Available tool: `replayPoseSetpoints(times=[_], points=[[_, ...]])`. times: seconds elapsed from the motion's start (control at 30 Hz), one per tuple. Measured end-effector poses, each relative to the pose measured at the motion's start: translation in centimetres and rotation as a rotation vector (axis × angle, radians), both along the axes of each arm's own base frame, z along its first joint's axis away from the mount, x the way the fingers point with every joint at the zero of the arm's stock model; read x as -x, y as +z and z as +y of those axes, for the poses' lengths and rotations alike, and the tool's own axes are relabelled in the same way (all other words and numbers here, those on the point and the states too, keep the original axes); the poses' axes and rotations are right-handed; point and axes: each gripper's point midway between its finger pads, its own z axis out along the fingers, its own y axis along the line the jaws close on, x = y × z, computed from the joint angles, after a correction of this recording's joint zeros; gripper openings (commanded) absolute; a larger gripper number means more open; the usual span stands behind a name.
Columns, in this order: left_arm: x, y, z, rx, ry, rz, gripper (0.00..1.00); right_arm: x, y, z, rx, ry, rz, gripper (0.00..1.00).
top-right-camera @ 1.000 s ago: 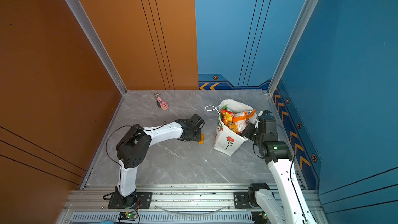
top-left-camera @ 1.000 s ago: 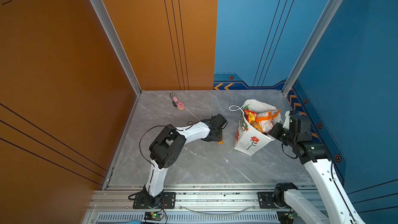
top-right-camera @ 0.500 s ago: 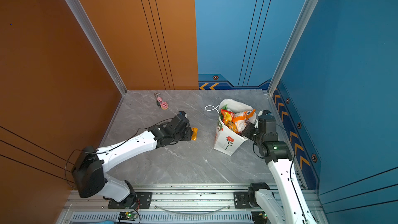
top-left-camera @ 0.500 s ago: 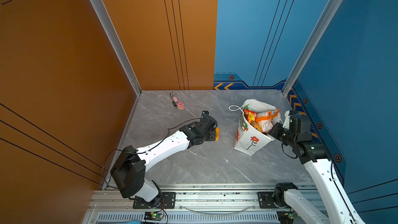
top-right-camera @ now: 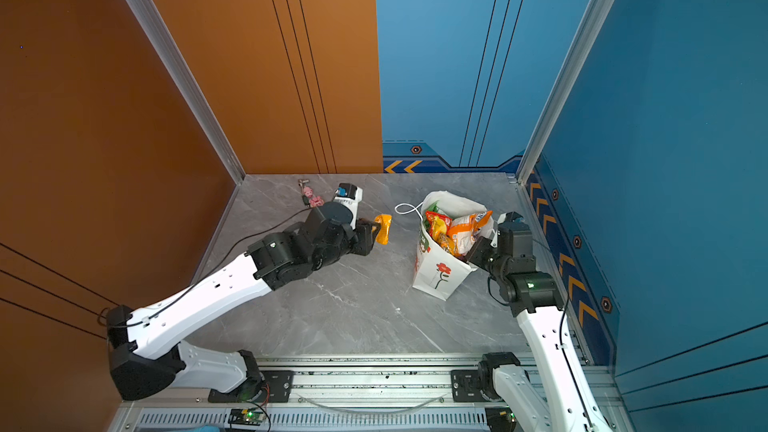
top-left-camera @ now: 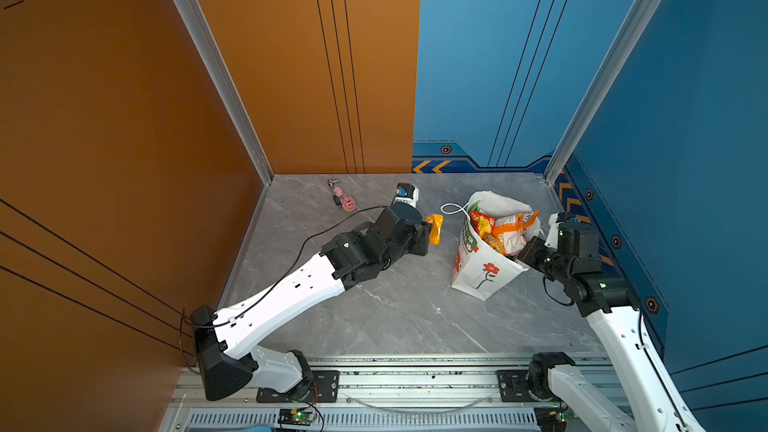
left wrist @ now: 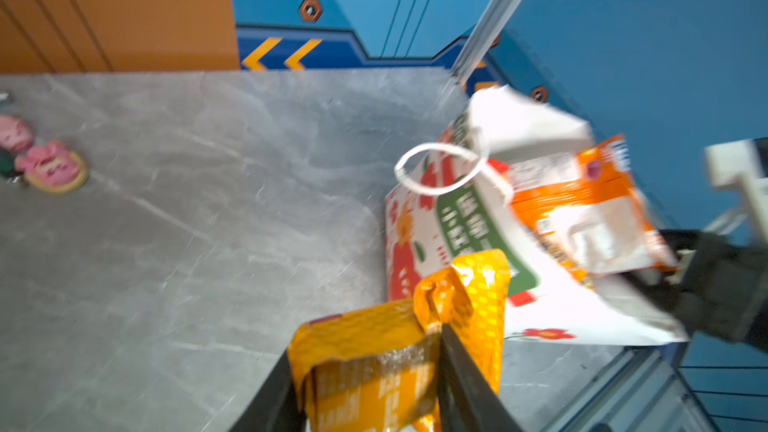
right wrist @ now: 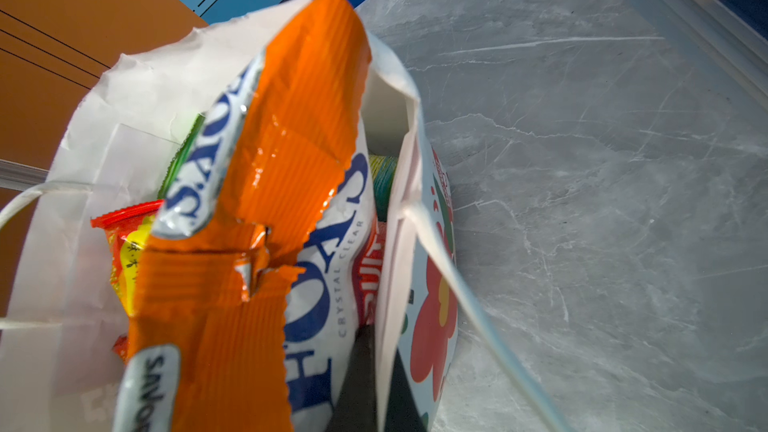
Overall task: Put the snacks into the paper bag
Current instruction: 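Carry the orange candy with the left gripper over the paper bag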
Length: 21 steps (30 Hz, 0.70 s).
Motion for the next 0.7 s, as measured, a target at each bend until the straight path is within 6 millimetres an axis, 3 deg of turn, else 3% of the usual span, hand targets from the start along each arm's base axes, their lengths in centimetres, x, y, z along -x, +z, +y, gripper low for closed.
replayPoseSetpoints(times=[0.1, 0.2, 0.7], points=[[0.1, 2.5, -2.7, 0.015, -0.050, -0.043, 0.25, 0.0, 0.0, 0.0, 0.000, 0.001, -0.001, 0.00], [-0.3, 3.1, -5.1, 0.002, -0.081, -0.058, 0.25, 0.0, 0.0, 0.0, 0.000, 0.001, -0.002, 0.00], [-2.7, 2.1, -14.7, -0.048, -0.195, -0.034, 0.25, 0.0, 0.2, 0.3, -0.007, 0.012, -0.008, 0.00]])
